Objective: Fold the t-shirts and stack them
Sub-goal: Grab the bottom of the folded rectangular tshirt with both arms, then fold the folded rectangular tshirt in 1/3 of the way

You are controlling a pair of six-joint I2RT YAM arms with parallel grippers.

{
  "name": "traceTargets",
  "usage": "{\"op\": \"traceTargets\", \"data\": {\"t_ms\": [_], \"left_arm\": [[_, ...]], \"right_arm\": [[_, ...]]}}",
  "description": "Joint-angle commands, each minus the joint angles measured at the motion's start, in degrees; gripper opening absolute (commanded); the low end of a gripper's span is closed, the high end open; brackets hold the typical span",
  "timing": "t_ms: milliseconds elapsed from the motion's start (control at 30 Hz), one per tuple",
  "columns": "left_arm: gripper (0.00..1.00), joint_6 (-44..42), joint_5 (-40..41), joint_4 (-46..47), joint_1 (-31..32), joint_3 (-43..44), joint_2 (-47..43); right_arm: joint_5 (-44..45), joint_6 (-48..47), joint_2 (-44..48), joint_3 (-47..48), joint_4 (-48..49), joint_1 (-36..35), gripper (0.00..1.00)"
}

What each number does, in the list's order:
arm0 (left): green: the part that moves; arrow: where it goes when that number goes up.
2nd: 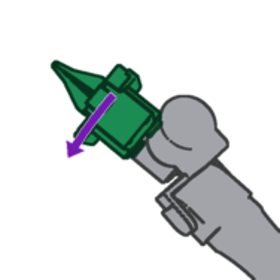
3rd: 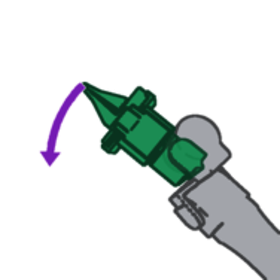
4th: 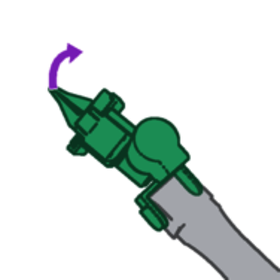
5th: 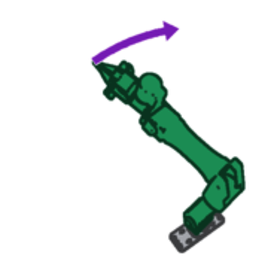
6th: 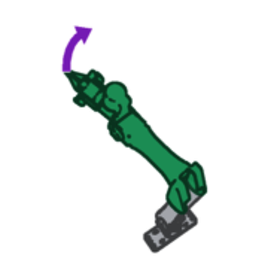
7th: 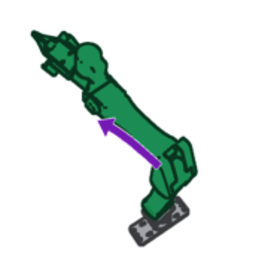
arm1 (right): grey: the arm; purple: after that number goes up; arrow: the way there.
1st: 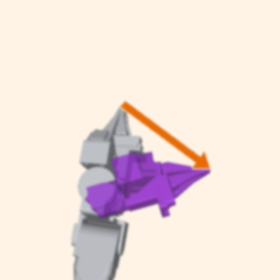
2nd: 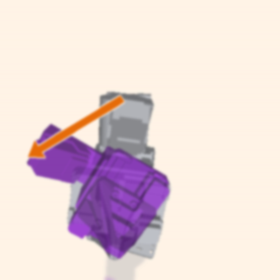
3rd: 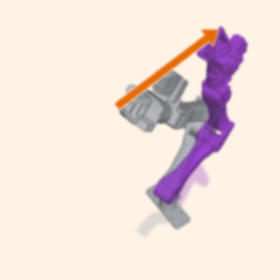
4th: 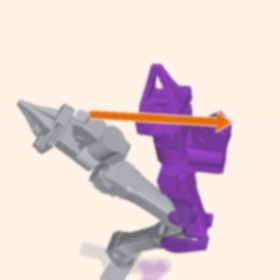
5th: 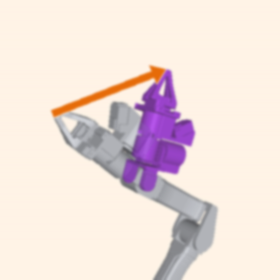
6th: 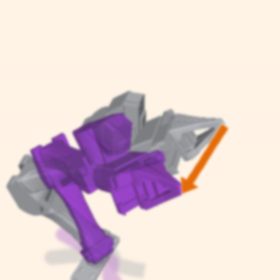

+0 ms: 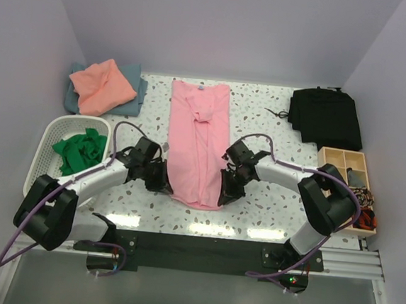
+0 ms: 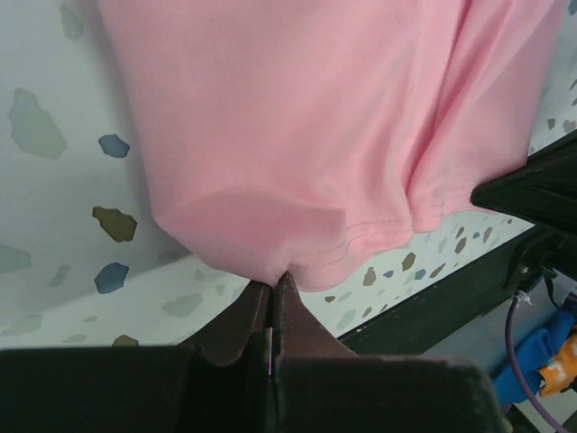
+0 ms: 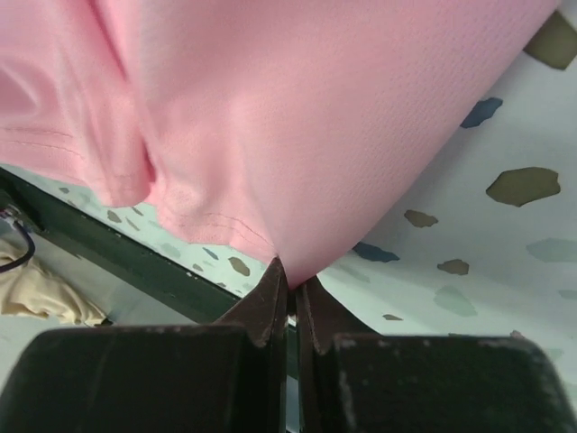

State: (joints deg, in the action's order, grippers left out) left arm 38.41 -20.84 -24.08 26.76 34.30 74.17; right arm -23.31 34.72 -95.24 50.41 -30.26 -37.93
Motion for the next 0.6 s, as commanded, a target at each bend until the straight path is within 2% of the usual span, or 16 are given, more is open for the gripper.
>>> {"op": "traceTargets", "data": {"t_ms": [0,200,367,567], "left_arm": [[0.00,-2.1,-0.7,-4.0,0.3,7.4,0.0],[0.00,-3.2,-0.2,-9.8,0.3,15.2,0.5],[0.00,-3.9,1.9,-13.0,0.2,20.1,2.1],[0.00,-5.6,6.1,-16.5,-0.1,28.2,6.1]], "right_arm": [[1.9,-3.0,3.7,7.3,-5.5,-0.3,0.00],[3.5,-5.4,3.0,18.3,-13.0,-0.2,0.00],[7.1,-7.6,-1.3,28.1,-17.9,-0.2,0.00],[9.2,-8.8,-5.6,34.3,-20.2,1.8,0.00]]}}
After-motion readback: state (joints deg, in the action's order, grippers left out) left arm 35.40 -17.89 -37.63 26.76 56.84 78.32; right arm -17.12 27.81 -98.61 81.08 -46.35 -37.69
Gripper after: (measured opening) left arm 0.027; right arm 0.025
